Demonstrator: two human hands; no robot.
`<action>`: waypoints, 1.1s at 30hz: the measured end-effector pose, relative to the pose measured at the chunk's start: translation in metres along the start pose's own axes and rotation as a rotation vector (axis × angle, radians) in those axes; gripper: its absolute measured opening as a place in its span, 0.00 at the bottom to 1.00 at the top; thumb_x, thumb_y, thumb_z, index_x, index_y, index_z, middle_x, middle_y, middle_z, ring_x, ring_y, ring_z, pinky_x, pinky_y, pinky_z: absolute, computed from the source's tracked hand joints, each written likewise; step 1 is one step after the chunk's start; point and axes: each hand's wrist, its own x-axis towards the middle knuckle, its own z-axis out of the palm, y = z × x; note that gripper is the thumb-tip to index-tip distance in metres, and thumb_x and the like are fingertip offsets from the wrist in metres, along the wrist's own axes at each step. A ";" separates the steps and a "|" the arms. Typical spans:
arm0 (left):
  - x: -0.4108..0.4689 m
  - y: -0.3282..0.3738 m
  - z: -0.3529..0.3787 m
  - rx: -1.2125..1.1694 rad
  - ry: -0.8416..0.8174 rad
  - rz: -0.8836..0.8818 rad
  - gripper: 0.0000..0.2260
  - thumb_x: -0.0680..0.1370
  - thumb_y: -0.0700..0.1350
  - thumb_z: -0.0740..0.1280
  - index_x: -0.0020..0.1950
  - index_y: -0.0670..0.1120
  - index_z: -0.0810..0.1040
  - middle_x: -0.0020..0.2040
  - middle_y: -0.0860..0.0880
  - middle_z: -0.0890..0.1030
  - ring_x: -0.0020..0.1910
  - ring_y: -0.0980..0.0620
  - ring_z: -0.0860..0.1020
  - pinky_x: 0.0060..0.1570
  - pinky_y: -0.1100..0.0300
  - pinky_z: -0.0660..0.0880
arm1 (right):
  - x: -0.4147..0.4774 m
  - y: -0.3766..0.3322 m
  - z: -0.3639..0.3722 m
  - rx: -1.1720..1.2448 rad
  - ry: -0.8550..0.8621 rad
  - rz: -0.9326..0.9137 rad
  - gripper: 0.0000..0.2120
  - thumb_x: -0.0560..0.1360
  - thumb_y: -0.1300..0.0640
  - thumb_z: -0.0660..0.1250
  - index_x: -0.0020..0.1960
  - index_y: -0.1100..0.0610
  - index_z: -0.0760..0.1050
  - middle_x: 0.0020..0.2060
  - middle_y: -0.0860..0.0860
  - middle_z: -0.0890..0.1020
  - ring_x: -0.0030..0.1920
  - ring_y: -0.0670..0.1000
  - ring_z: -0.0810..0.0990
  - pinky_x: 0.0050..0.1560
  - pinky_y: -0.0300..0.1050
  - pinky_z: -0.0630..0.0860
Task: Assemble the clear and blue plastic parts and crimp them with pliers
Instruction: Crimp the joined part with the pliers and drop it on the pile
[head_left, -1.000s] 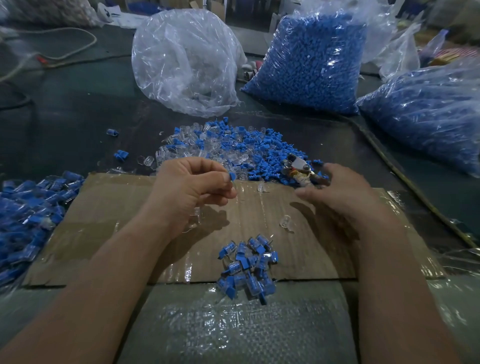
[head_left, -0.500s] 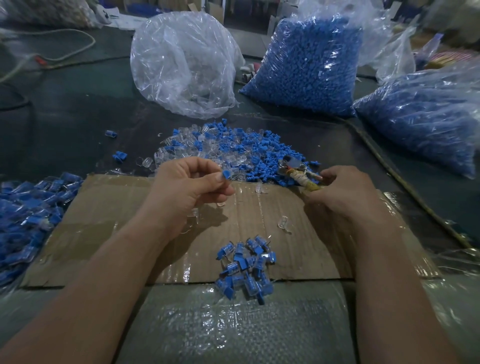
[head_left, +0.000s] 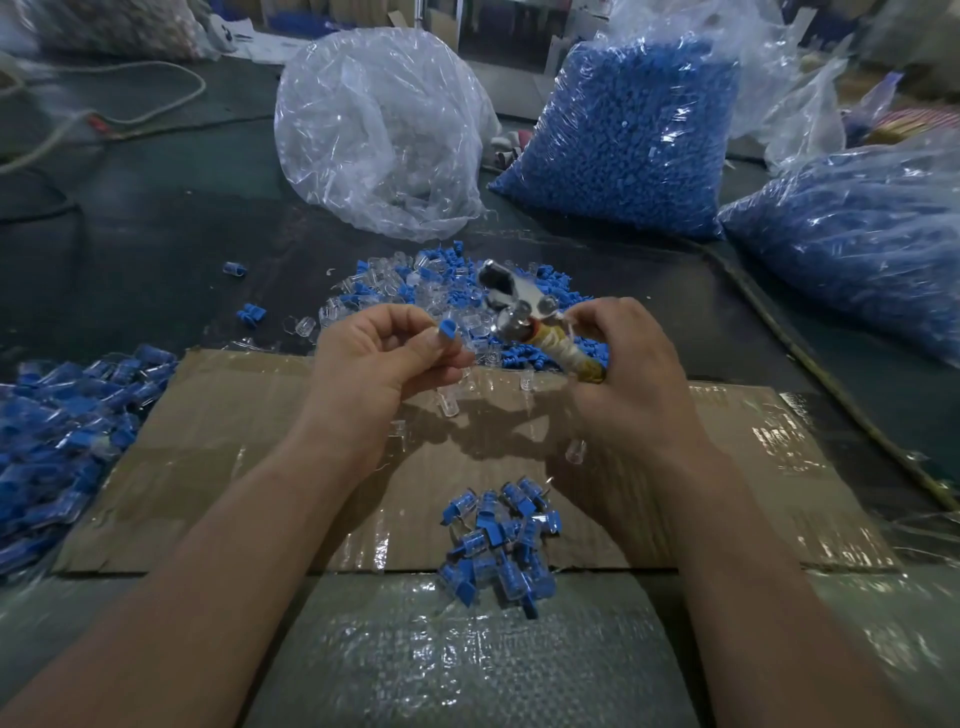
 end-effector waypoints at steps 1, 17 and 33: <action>0.000 0.000 0.000 -0.001 0.006 0.013 0.07 0.65 0.40 0.67 0.41 0.41 0.75 0.34 0.47 0.83 0.37 0.50 0.83 0.35 0.65 0.78 | 0.000 -0.002 0.002 0.013 -0.022 -0.014 0.17 0.66 0.70 0.67 0.53 0.58 0.74 0.46 0.46 0.70 0.50 0.47 0.70 0.48 0.40 0.65; -0.001 0.000 0.005 0.050 0.041 0.098 0.06 0.65 0.40 0.69 0.40 0.42 0.77 0.34 0.48 0.82 0.36 0.52 0.82 0.36 0.65 0.78 | -0.002 -0.008 0.007 0.024 -0.234 -0.016 0.16 0.69 0.62 0.68 0.52 0.50 0.66 0.47 0.45 0.67 0.49 0.43 0.65 0.46 0.36 0.60; -0.008 0.002 0.009 0.392 0.110 0.281 0.09 0.72 0.32 0.68 0.40 0.46 0.76 0.34 0.51 0.80 0.31 0.58 0.80 0.34 0.69 0.76 | -0.003 -0.014 0.006 -0.068 -0.263 -0.030 0.11 0.67 0.62 0.67 0.42 0.51 0.67 0.35 0.42 0.67 0.36 0.41 0.65 0.35 0.34 0.59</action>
